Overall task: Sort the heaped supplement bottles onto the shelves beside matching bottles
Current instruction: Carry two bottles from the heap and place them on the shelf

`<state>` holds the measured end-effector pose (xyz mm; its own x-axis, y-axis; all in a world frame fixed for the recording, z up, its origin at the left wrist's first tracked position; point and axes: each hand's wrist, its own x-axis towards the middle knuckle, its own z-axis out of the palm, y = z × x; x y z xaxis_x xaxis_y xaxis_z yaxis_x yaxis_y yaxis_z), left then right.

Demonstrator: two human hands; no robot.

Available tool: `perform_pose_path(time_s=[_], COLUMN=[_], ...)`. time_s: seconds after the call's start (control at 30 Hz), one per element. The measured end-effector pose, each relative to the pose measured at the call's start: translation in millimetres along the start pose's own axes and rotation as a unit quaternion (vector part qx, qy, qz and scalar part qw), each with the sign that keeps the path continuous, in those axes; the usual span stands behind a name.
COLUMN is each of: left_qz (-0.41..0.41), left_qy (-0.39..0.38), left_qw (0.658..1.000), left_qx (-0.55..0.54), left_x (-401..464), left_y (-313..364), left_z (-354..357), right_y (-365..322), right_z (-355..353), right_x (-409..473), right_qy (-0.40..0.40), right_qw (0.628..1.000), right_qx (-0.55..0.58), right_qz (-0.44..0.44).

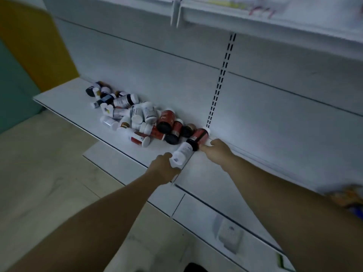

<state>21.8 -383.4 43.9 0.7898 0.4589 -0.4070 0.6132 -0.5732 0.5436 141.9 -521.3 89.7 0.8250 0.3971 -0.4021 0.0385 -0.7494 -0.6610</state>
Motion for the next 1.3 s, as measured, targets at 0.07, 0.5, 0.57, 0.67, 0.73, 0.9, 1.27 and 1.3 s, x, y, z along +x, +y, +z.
perform_pose_path(time_s=[0.07,0.5,0.57,0.67,0.73,0.9,1.27,1.3], left_qz=[0.003,0.032,0.013,-0.009,-0.033,-0.065,0.064,0.066], left_qy=[0.010,0.078,0.076,0.068,0.040,0.006,-0.185,-0.196], left_qw=[1.000,0.980,0.964,0.927,0.900,0.844,0.721,0.715], left_qx=[-0.008,-0.179,-0.256,-0.368,-0.433,-0.532,-0.665,-0.668], left_x=[25.3,107.8,102.0,94.3,86.4,57.3,-82.5,-95.8], left_y=[-6.8,-32.2,-33.2,-31.6,-27.0,-14.1,-4.5,-5.2], left_z=[4.1,43.2,31.7,16.7,6.1,-29.1,-132.2,-140.4], right_y=[-0.1,20.9,23.2,29.9,33.7,22.5,-41.1,-47.2], right_z=[12.8,74.8,71.9,63.3,56.0,30.2,26.3,28.6], right_x=[21.3,151.5,147.8,130.4,114.0,50.1,-141.9,-159.0], right_qy=[0.007,0.085,0.091,0.076,0.051,-0.008,-0.034,-0.030], right_qw=[0.999,0.980,0.970,0.947,0.929,0.872,0.764,0.761], right_qx=[0.025,0.131,0.170,0.245,0.307,0.461,0.644,0.648], right_qz=[0.032,0.124,0.149,0.190,0.199,0.167,0.013,-0.004])
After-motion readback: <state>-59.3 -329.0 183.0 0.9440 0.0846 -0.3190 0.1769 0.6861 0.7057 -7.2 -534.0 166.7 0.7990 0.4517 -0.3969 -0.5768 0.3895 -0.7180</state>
